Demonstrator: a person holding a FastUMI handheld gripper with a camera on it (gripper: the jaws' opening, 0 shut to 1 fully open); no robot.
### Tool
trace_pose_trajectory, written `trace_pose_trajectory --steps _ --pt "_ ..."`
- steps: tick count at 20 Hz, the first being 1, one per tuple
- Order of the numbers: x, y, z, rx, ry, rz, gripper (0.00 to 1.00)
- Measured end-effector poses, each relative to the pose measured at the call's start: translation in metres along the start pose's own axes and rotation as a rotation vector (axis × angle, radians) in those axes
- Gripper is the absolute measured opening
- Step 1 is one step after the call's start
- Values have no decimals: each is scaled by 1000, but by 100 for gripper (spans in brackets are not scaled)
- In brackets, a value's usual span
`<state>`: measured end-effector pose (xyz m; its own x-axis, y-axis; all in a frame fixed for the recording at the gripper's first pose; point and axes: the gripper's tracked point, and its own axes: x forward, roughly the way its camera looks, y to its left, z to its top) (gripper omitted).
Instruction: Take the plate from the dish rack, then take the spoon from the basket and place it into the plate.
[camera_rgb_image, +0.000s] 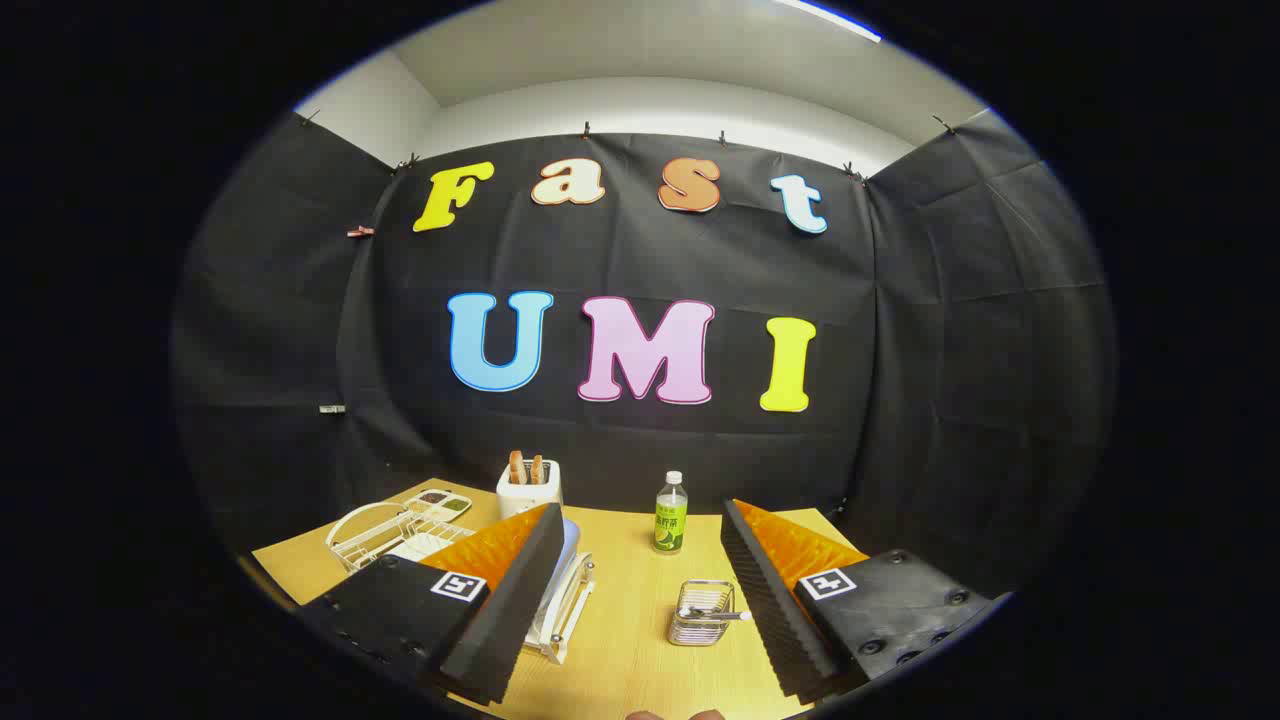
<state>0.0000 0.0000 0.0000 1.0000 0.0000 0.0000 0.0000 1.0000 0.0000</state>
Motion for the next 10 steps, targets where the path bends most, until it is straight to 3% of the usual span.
trace_pose_trajectory --steps 10 --pt "-2 -6 -2 -4 12 -2 97"
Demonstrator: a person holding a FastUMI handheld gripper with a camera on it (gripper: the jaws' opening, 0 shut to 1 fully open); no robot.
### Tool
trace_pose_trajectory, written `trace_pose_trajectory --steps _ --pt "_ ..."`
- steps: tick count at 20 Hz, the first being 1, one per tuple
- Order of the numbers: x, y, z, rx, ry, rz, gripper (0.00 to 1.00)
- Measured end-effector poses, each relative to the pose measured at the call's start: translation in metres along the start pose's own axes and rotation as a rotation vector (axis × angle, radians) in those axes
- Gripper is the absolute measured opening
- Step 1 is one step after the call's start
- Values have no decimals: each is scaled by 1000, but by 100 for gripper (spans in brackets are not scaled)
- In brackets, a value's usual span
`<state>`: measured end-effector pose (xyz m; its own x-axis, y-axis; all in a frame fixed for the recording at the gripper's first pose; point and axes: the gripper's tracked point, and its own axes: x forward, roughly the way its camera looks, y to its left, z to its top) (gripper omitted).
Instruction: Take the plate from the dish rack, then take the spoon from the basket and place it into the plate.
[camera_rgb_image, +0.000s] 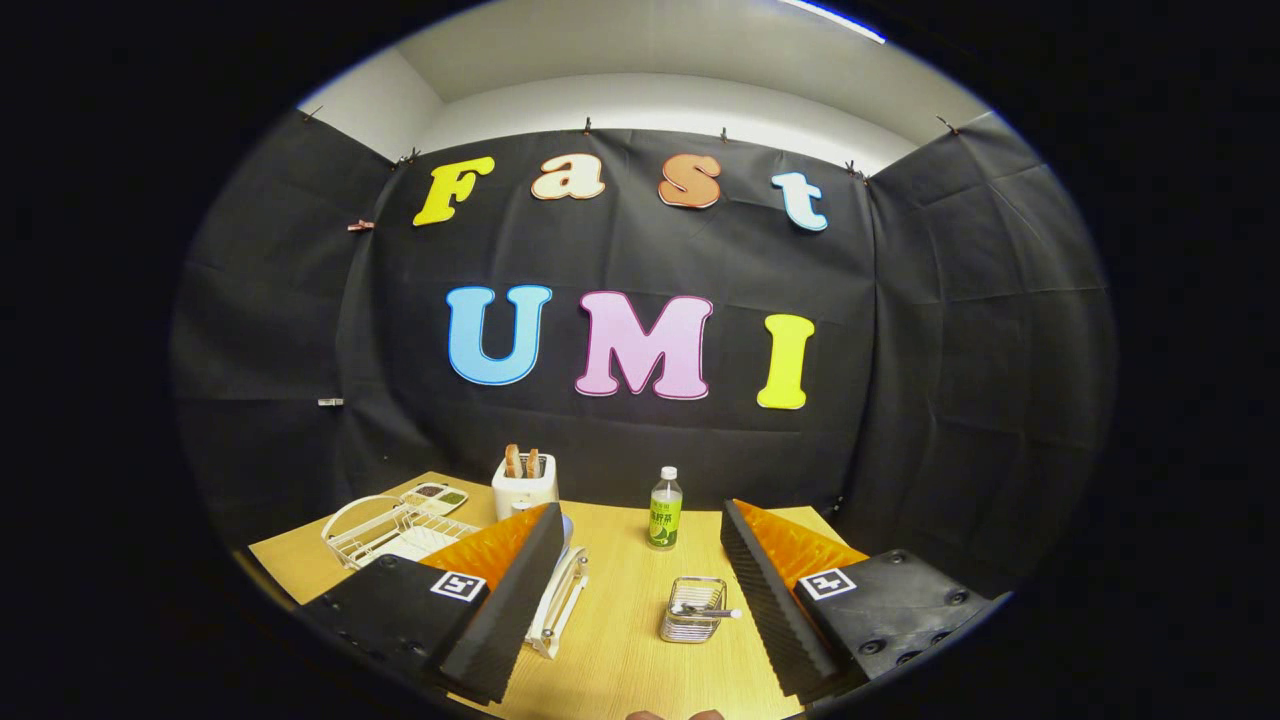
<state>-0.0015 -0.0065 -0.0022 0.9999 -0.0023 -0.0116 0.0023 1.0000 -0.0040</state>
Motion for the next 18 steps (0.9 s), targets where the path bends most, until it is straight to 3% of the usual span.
trace_pose_trajectory --steps 10,18 --pt "17 6 -11 0 32 5 97" --pt "57 25 -20 4 93 32 97"
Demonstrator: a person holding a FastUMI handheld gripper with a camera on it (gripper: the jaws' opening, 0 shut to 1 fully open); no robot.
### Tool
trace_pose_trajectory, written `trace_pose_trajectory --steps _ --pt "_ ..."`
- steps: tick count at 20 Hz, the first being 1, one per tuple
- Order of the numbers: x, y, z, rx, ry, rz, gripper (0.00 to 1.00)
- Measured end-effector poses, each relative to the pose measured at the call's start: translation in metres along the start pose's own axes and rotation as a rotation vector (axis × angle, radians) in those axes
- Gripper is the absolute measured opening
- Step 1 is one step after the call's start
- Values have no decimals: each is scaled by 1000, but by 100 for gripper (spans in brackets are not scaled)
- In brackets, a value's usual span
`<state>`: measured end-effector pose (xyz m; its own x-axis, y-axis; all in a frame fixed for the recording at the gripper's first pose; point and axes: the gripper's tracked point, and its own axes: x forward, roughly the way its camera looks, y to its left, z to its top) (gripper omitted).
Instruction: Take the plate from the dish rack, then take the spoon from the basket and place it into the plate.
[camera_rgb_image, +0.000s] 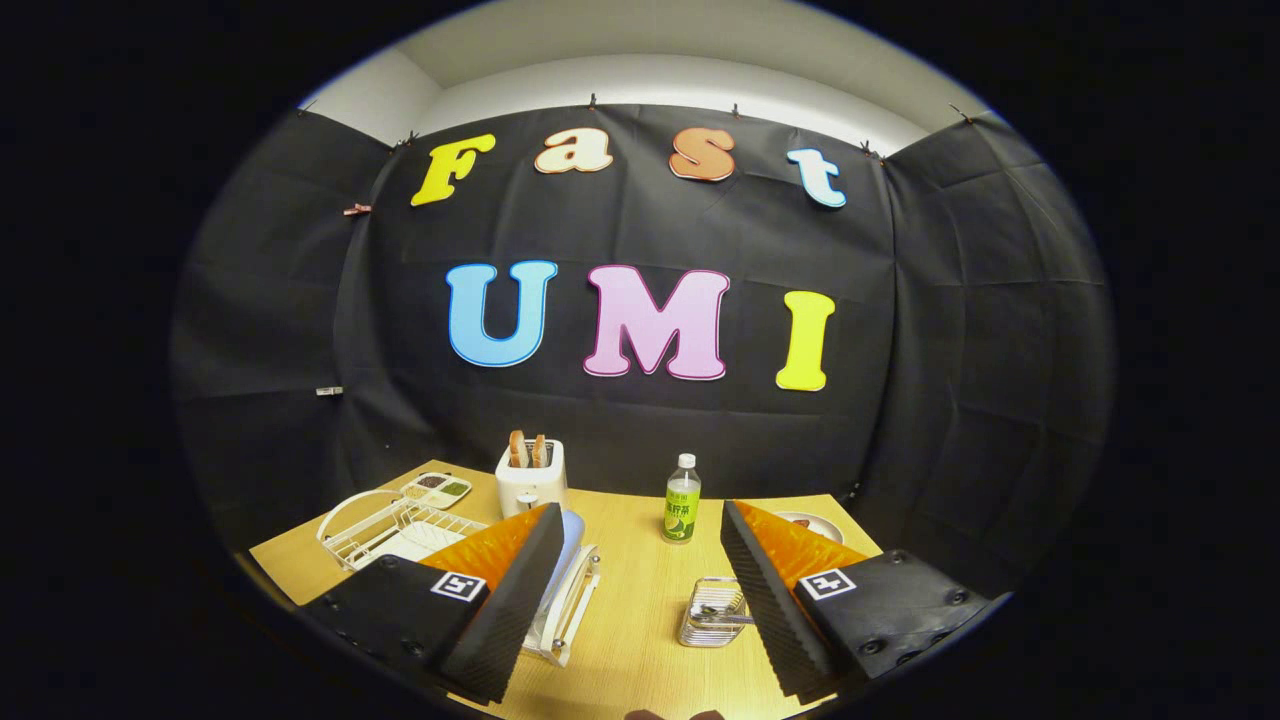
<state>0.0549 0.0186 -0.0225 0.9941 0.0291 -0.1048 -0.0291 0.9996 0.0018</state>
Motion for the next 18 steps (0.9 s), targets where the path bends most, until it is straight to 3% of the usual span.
trace_pose_trajectory --steps 7,10,13,18 --pt "59 33 -21 45 220 72 98" --pt "80 37 -32 -5 300 44 98" --pt "97 55 -40 -77 350 81 98" --pt "116 73 -90 -105 523 87 95"
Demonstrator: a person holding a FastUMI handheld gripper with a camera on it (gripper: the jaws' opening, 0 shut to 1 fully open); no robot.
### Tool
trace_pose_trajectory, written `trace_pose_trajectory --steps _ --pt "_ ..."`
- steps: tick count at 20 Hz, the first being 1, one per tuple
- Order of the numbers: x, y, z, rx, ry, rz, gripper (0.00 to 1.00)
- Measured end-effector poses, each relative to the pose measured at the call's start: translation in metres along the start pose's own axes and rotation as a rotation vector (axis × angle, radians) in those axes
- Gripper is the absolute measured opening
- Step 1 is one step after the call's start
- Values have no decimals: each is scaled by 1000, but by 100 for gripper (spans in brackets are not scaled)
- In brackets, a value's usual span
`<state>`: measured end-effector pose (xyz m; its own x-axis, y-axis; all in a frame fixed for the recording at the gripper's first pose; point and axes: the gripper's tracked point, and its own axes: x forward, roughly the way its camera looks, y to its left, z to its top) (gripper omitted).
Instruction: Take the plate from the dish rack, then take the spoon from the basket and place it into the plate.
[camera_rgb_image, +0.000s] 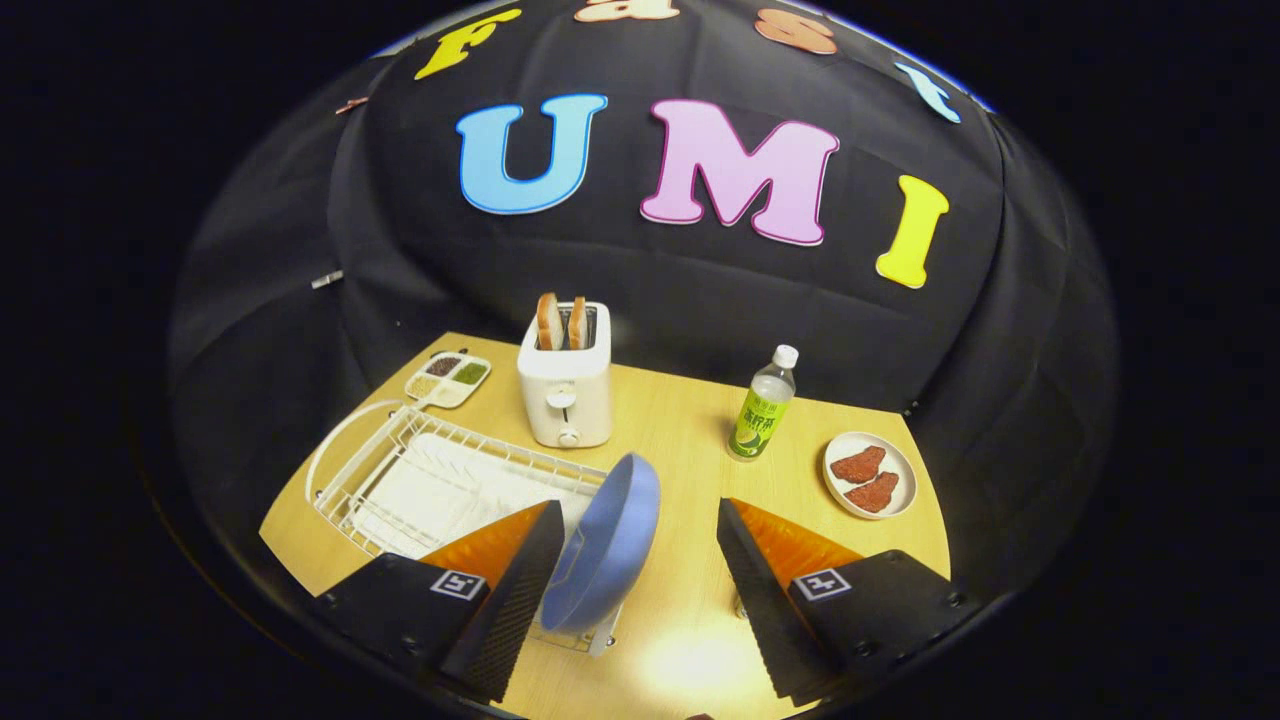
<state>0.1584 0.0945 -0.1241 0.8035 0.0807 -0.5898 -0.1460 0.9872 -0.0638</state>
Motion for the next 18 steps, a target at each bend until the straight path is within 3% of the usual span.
trace_pose_trajectory --steps 4,7,13,18 --pt "30 5 -20 -46 90 -14 85" --pt "50 10 -35 23 177 -1 78" --pt "70 21 -42 98 241 24 47" --pt "71 18 -42 90 228 -35 41"
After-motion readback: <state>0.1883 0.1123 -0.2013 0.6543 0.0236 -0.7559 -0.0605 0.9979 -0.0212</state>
